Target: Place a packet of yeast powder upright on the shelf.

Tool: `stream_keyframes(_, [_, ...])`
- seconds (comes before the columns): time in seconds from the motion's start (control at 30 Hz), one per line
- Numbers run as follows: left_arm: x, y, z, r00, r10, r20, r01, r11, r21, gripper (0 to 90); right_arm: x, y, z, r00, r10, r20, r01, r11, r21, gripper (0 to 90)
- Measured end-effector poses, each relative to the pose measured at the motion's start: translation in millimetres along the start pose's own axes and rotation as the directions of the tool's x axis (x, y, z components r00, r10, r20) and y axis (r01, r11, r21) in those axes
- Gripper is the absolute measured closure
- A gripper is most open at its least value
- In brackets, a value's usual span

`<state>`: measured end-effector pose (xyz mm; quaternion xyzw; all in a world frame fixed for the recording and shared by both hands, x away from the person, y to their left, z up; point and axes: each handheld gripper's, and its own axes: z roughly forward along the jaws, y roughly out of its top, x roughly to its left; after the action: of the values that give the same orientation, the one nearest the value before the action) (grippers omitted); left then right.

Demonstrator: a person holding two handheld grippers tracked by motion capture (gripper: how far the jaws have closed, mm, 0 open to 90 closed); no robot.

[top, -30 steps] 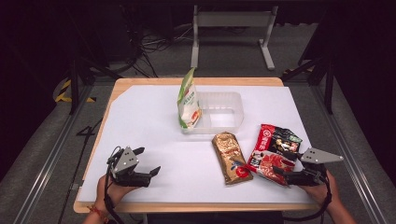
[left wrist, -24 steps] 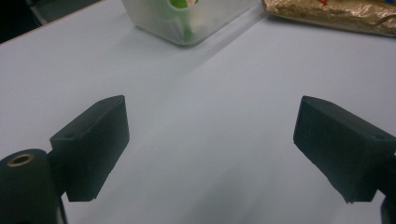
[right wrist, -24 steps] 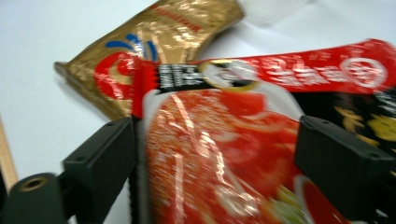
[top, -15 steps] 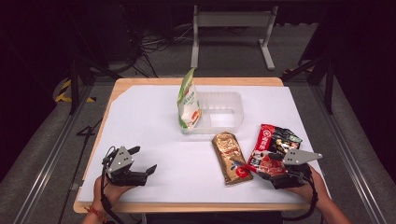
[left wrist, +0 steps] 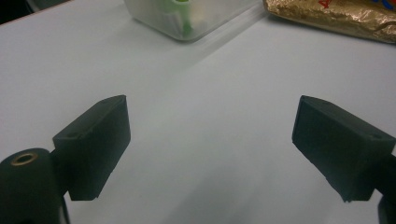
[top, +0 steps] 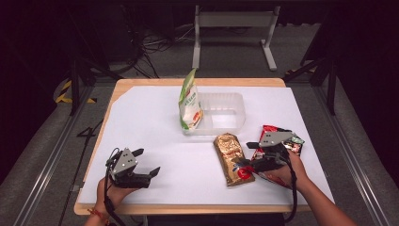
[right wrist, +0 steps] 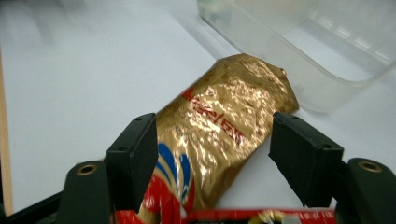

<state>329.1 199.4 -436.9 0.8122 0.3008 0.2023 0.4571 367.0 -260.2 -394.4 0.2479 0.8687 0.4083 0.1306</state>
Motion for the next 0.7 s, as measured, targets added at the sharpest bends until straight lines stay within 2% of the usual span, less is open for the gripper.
stream_keyframes(0.03, [-0.4,-0.1,0.6,1.0,-0.003,0.0,0.003,1.0,0.003,12.1,-4.7,8.0,12.3,0.9996,0.018,-0.02,-0.017,1.0,0.022,33.3])
stream_keyframes(0.1, [-1.1,0.2,2.1,1.0,0.004,0.002,-0.004,1.0,0.009,12.1,-10.5,13.1,21.9,0.9986,0.049,-0.02,-0.048,0.998,0.051,33.5])
stream_keyframes(0.17, [-1.5,0.5,2.6,1.0,0.006,0.004,-0.007,0.9999,0.01,12.1,-12.7,14.9,25.2,0.9981,0.059,-0.018,-0.058,0.997,0.06,34.1])
stream_keyframes(0.33, [-3.2,1.2,4.7,0.9999,0.014,0.007,-0.014,0.9998,0.012,12.0,-27.0,25.6,46.6,0.9904,0.135,-0.031,-0.129,0.982,0.137,35.3])
stream_keyframes(0.4, [-3.2,1.3,4.9,0.9998,0.016,0.011,-0.017,0.9998,0.013,11.9,-31.6,29.2,53.2,0.9876,0.157,-0.001,-0.155,0.976,0.15,36.0])
stream_keyframes(0.5, [-3.2,1.3,4.3,0.9997,0.017,0.015,-0.017,0.9998,0.009,11.7,-36.9,31.5,59.7,0.9815,0.191,0.007,-0.19,0.966,0.173,36.1])
stream_keyframes(0.6, [-3.0,1.2,4.4,0.9996,0.02,0.017,-0.02,0.9997,0.009,11.7,-41.2,31.9,67.3,0.9732,0.228,0.03,-0.229,0.951,0.209,35.3])
stream_keyframes(0.7, [-3.5,1.4,5.0,0.9995,0.023,0.021,-0.023,0.9997,0.011,11.7,-43.7,33.1,72.7,0.9714,0.233,0.044,-0.237,0.946,0.222,34.5])
